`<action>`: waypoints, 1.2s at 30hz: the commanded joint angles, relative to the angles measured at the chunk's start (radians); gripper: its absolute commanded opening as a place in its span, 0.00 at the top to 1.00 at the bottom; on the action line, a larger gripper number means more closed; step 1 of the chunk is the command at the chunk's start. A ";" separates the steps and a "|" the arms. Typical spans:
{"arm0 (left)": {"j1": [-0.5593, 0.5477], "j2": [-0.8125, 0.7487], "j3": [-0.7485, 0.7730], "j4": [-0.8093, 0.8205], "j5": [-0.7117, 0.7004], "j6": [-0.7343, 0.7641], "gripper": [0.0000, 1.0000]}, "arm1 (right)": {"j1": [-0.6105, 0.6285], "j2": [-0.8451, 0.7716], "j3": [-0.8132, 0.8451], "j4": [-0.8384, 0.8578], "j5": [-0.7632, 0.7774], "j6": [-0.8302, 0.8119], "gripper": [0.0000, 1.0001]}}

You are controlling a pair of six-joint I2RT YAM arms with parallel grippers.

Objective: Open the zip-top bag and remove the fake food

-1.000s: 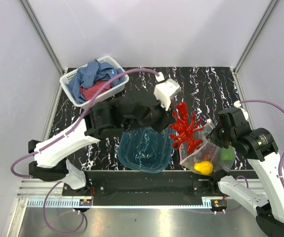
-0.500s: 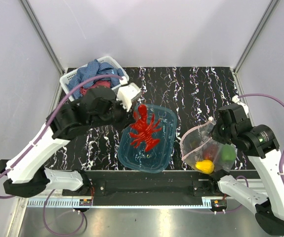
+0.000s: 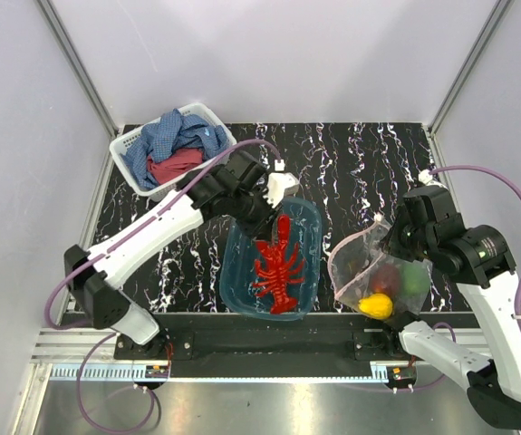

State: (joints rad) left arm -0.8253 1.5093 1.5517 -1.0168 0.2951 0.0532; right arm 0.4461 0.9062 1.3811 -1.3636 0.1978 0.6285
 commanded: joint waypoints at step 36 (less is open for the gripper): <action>-0.210 0.104 0.020 0.655 0.073 -0.679 0.82 | -0.001 0.086 0.056 0.144 -0.301 -0.016 1.00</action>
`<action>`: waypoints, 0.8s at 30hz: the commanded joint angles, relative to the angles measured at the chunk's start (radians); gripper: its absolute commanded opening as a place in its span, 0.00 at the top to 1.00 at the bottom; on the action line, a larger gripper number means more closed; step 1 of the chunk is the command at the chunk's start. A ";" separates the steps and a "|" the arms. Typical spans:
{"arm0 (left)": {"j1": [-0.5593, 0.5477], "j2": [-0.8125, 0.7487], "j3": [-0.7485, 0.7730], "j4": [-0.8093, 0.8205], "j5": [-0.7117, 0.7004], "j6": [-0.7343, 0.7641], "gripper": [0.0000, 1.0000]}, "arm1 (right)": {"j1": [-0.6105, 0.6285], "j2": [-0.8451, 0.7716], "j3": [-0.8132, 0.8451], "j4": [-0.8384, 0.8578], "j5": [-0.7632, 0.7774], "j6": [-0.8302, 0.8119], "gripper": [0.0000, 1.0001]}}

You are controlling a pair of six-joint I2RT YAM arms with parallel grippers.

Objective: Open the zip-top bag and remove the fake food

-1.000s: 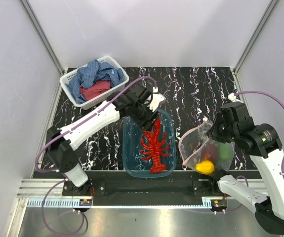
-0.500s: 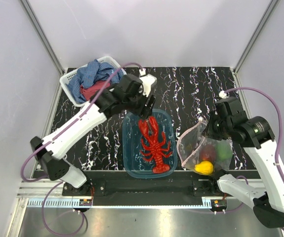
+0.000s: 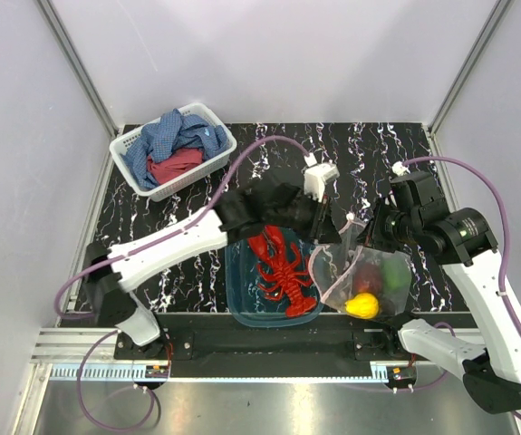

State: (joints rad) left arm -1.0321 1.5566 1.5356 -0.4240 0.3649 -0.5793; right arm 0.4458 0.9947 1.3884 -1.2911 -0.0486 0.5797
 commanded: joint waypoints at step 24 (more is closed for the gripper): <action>-0.103 0.319 0.074 0.010 0.011 -0.033 0.78 | -0.001 0.041 0.080 0.136 0.213 0.137 1.00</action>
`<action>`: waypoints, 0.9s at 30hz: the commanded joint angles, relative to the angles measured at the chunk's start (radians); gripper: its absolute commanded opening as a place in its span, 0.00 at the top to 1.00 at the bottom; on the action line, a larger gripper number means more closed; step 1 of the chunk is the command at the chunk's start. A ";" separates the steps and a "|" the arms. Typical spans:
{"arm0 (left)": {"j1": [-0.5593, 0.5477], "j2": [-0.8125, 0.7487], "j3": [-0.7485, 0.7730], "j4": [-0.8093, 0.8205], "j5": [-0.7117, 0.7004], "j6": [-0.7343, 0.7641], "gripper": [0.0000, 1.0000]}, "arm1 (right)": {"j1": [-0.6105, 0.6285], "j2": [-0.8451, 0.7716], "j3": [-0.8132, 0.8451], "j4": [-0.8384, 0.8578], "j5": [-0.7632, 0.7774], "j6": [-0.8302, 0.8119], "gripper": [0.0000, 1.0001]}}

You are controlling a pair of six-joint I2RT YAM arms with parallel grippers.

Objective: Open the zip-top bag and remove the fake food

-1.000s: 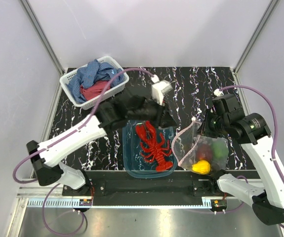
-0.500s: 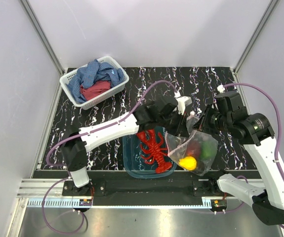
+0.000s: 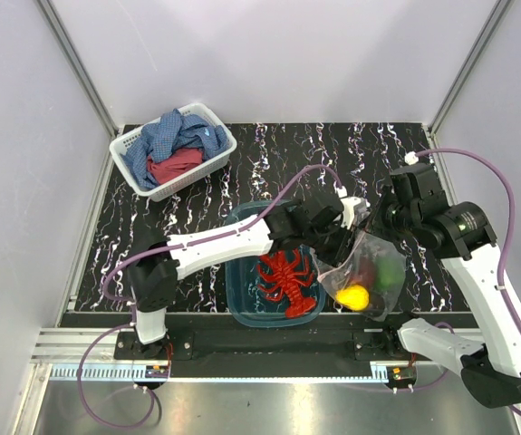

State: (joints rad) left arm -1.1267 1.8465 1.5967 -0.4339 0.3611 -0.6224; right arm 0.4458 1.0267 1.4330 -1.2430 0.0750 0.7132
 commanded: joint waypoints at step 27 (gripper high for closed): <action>-0.035 -0.087 -0.210 0.242 -0.215 0.098 0.63 | 0.001 -0.031 -0.003 0.113 0.005 0.166 1.00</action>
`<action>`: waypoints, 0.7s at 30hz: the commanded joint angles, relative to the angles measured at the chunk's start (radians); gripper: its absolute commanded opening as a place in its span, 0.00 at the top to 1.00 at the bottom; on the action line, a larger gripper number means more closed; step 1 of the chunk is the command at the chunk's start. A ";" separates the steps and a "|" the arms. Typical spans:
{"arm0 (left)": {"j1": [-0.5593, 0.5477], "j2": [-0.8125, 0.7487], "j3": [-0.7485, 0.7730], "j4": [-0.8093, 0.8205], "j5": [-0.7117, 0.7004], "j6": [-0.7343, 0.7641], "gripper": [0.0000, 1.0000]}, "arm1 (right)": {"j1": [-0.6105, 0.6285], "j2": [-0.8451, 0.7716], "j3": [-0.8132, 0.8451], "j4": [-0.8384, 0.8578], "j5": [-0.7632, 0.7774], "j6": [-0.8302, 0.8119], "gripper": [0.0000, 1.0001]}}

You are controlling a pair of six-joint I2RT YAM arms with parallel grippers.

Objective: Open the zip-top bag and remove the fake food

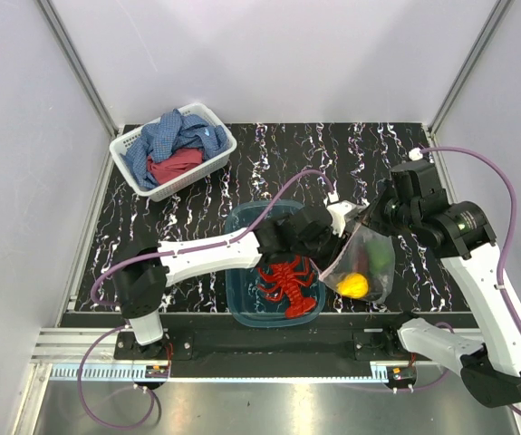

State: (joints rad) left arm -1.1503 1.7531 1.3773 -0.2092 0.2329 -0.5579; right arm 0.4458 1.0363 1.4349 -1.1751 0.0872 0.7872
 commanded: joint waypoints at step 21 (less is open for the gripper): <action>0.060 0.131 0.230 -0.099 -0.003 0.150 0.62 | -0.001 0.085 0.165 0.089 0.062 -0.026 1.00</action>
State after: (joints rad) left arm -1.1023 1.9198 1.5379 -0.2646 0.1875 -0.4816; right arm 0.4458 1.0885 1.4700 -1.1576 0.1474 0.7914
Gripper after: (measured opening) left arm 0.355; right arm 0.010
